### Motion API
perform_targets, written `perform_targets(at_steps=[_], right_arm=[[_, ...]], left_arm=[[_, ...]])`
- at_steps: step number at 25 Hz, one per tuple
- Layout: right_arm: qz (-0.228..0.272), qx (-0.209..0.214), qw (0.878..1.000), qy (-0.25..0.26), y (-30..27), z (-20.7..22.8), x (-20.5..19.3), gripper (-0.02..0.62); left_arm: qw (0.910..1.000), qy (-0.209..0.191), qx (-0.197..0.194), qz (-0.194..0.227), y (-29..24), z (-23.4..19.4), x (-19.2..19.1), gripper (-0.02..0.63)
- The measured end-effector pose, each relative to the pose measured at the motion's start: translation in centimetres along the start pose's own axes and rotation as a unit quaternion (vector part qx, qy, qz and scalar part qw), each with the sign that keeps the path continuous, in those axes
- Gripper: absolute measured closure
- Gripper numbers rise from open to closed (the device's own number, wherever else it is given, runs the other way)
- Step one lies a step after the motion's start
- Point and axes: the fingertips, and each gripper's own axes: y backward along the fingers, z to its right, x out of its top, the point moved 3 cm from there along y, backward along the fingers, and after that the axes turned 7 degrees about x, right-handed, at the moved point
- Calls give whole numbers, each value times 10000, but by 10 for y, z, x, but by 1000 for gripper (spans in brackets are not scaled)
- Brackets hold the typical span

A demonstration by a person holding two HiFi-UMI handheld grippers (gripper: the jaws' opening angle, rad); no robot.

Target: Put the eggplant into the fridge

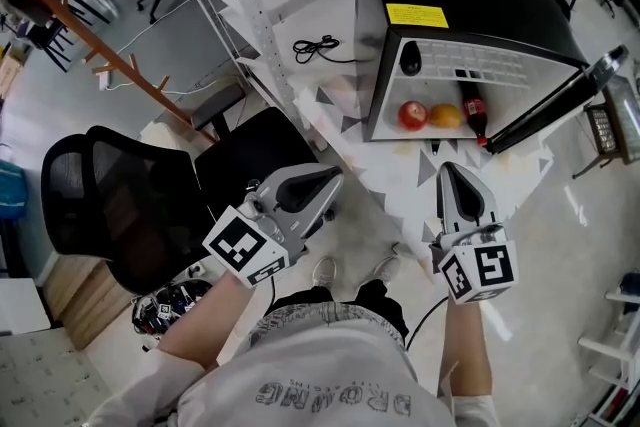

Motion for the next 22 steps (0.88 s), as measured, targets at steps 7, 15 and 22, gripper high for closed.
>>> perform_targets(at_steps=[7, 15, 22], right_arm=[[-26, 2, 10000, 7, 7, -2, -1, 592], [-70, 77, 9999, -47, 10, -5, -7, 592], [-77, 102, 9999, -68, 9, -6, -8, 592]], left_arm=[[10000, 19, -24, 12, -1, 4, 0, 598], [10000, 23, -17, 10, -3, 7, -1, 598], [10000, 37, -5, 28, -5, 7, -1, 598]])
